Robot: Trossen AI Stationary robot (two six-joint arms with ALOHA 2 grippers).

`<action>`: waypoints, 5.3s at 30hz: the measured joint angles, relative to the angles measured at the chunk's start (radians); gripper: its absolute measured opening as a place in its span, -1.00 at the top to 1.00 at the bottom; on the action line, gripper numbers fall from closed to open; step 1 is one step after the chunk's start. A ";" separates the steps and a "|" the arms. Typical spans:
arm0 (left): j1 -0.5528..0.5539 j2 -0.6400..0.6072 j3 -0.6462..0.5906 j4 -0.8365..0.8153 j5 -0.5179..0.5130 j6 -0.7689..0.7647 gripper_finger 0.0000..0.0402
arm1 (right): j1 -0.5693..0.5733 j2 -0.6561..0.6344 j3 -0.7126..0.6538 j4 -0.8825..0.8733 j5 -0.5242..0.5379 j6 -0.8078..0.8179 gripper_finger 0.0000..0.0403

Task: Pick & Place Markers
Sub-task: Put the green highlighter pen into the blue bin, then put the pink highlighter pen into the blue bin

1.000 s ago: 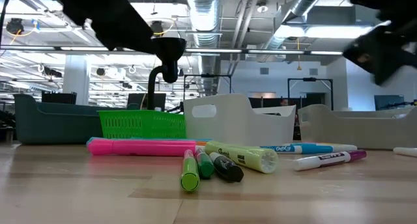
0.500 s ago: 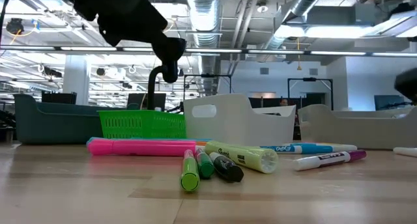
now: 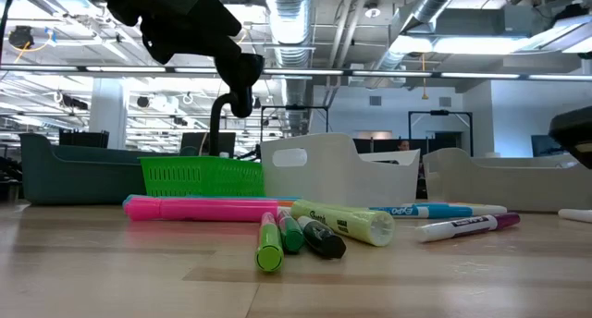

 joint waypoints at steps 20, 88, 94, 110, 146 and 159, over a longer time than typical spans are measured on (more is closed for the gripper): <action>0.077 0.000 0.001 0.123 0.000 0.191 0.12 | -0.270 -0.217 0.100 0.187 0.543 -0.397 0.66; 0.168 -0.498 0.001 -0.898 -0.174 -0.512 0.64 | -0.435 -0.373 0.100 0.202 0.404 -0.479 -0.02; 0.311 -0.493 0.001 -1.103 0.067 -0.611 0.63 | -0.436 -0.347 0.100 0.201 0.403 -0.479 -0.01; 0.744 -0.228 -0.067 -1.198 0.373 -0.310 0.62 | -0.436 -0.348 0.100 0.237 0.403 -0.493 0.00; 0.216 -0.430 -0.076 -0.317 0.432 0.007 0.44 | -0.573 -0.131 0.152 0.276 0.164 -0.422 -0.03; 0.038 0.008 -0.111 -0.090 0.251 -0.052 0.11 | -0.581 -0.092 0.177 0.241 0.110 -0.408 -0.01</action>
